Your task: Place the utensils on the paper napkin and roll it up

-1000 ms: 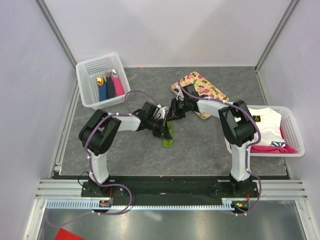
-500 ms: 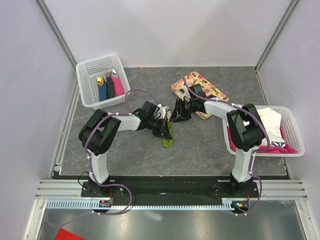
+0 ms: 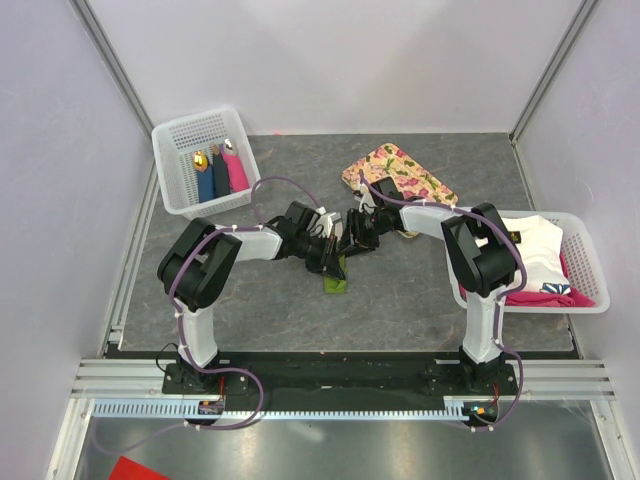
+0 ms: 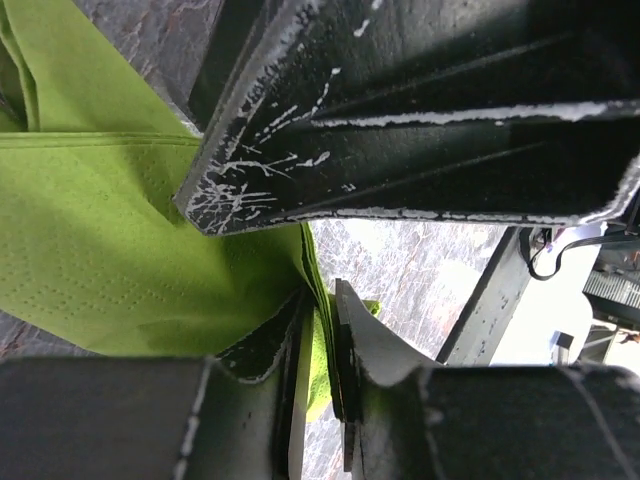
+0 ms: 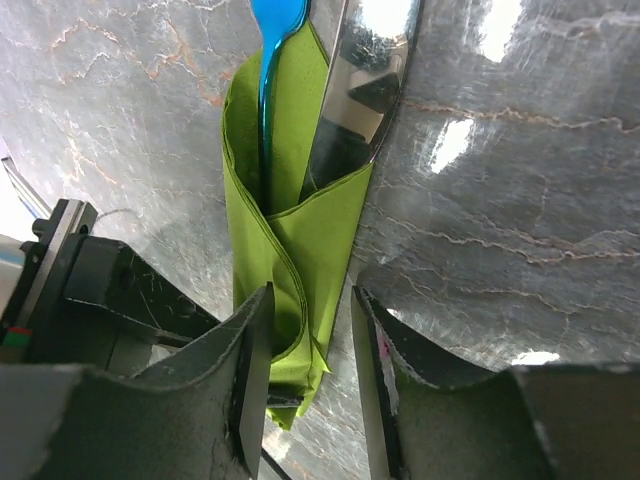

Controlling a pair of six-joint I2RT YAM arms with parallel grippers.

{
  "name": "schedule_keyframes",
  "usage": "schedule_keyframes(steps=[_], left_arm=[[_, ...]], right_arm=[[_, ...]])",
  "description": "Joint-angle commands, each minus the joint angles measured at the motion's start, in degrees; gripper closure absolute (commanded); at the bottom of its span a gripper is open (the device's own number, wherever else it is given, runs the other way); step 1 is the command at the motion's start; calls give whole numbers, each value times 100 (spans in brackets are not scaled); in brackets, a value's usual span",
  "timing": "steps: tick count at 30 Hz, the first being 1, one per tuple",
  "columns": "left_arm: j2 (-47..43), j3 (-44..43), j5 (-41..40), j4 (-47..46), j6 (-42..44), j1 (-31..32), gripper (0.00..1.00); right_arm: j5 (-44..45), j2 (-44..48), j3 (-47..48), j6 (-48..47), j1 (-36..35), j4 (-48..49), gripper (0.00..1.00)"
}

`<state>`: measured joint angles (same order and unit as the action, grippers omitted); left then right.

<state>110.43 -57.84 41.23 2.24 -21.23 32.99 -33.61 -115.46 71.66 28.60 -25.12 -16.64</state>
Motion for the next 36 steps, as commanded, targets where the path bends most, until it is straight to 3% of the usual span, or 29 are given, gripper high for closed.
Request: schedule_keyframes(steps=[1, 9, 14, 21, 31, 36], left_arm=[[31, -8, -555, 382, 629, -12, 75], [-363, 80, -380, 216, 515, -65, 64], [-873, 431, 165, -476, -11, -302, 59], [-1524, 976, 552, -1120, -820, -706, 60], [-980, 468, -106, -603, -610, -602, 61], [-778, 344, 51, -637, -505, -364, 73]], right_arm=[[-67, -99, -20, -21, -36, 161, 57], [-50, -117, -205, -232, -36, 21, 100], [134, -196, -319, -302, -19, 30, 100], [179, -267, -442, -320, -19, 91, 100], [109, -249, -556, -215, -10, 214, 100], [82, -266, -609, -135, -10, 284, 100]])
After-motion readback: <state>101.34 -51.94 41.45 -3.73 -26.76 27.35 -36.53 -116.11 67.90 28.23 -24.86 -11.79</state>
